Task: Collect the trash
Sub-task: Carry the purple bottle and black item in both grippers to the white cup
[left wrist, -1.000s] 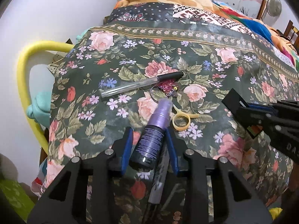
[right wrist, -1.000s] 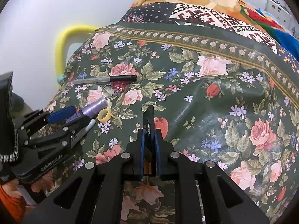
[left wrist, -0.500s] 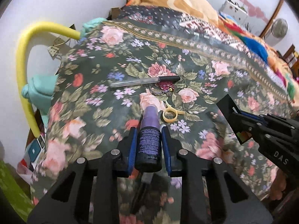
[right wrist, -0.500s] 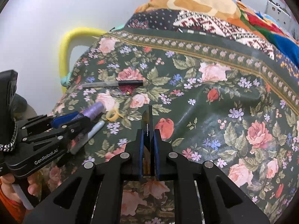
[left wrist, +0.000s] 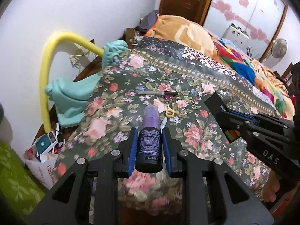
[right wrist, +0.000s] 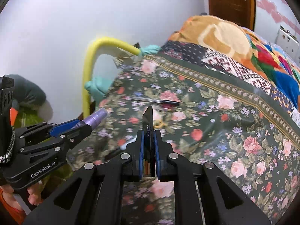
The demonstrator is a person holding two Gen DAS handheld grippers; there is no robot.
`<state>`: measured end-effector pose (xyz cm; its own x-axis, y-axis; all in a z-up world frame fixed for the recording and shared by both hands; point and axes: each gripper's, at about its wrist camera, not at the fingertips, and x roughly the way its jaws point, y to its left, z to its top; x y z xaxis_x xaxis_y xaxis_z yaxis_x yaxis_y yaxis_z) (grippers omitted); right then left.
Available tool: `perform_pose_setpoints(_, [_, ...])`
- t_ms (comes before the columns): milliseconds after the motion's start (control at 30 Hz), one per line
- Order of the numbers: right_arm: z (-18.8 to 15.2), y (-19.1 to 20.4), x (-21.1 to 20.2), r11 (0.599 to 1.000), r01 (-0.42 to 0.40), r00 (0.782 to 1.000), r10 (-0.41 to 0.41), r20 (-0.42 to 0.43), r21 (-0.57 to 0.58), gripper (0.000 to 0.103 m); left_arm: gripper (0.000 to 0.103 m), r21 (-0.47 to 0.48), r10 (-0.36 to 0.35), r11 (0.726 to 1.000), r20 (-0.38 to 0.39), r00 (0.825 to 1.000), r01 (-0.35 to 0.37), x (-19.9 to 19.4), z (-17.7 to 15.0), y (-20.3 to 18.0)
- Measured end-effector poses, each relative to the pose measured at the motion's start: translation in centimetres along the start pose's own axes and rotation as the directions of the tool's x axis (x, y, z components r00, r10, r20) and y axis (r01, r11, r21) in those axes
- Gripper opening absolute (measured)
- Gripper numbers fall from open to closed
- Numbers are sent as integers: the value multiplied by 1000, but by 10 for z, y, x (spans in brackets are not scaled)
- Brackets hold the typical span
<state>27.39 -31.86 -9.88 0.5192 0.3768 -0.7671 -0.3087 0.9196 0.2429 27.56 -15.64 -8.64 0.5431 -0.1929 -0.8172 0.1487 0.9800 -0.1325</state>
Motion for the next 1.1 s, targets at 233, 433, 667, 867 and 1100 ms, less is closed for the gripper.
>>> perform_pose_setpoints(233, [-15, 60, -16, 995, -52, 999, 52, -1, -81, 9, 25, -74, 36, 997, 37, 999, -34, -48, -33, 29])
perform_pose_setpoints(433, [-35, 115, -16, 982, -107, 994, 103, -34, -154, 9, 25, -161, 87, 984, 42, 995, -80, -79, -74, 73])
perform_pose_setpoints(667, [-61, 185, 3, 952, -189, 980, 165, -114, -242, 9, 25, -279, 152, 949, 5, 988, -145, -101, -134, 128])
perform_pose_setpoints(867, [-89, 239, 34, 916, -270, 953, 210, -219, -296, 9, 25, -387, 199, 900, -45, 979, -200, -109, -183, 178])
perform_pose_setpoints(1100, [-120, 288, 80, 879, -351, 905, 230, -359, -323, 9, 25, -457, 212, 853, -138, 967, -252, -98, -235, 221])
